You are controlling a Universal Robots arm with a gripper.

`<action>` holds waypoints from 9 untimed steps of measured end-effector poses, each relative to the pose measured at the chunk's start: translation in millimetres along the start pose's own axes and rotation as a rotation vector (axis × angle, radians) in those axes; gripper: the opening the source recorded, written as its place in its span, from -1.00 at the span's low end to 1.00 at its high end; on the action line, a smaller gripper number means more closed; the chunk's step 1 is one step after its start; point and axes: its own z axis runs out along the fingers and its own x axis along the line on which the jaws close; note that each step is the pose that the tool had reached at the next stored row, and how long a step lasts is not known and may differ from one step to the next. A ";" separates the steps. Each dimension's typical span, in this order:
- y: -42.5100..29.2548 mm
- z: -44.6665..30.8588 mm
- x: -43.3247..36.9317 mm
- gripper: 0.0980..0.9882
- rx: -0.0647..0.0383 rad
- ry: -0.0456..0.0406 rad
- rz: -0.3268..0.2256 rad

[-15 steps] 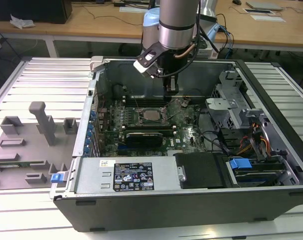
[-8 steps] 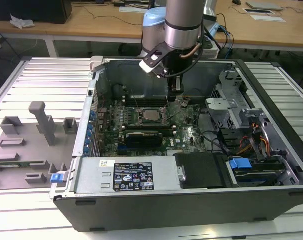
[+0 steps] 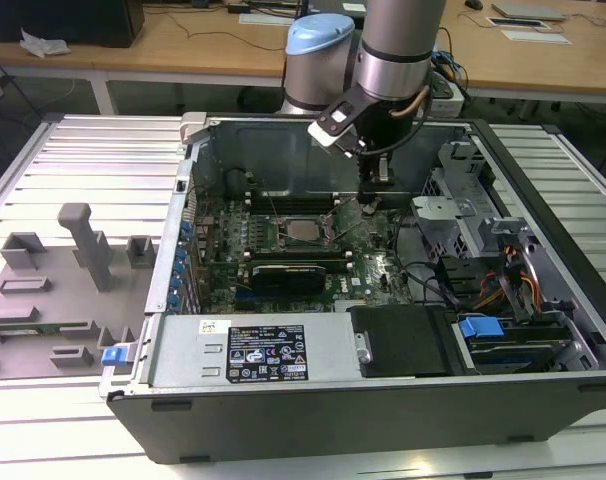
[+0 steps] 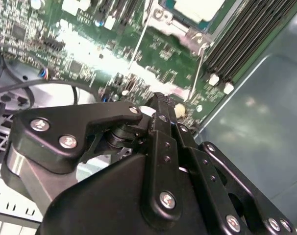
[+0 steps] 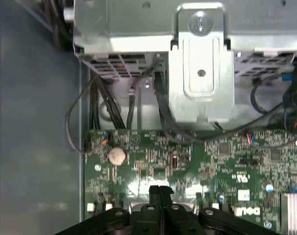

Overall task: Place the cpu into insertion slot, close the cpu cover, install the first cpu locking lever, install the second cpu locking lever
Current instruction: 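Close the cpu cover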

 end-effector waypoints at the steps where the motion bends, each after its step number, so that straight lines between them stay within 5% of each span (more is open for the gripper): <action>1: 3.6 0.1 0.0 -0.98 0.000 0.0000 0.000; 6: 6.3 1.2 -0.1 -0.98 0.000 0.0001 0.000; 9: 6.0 10.2 -0.4 -0.98 0.000 -0.0002 0.000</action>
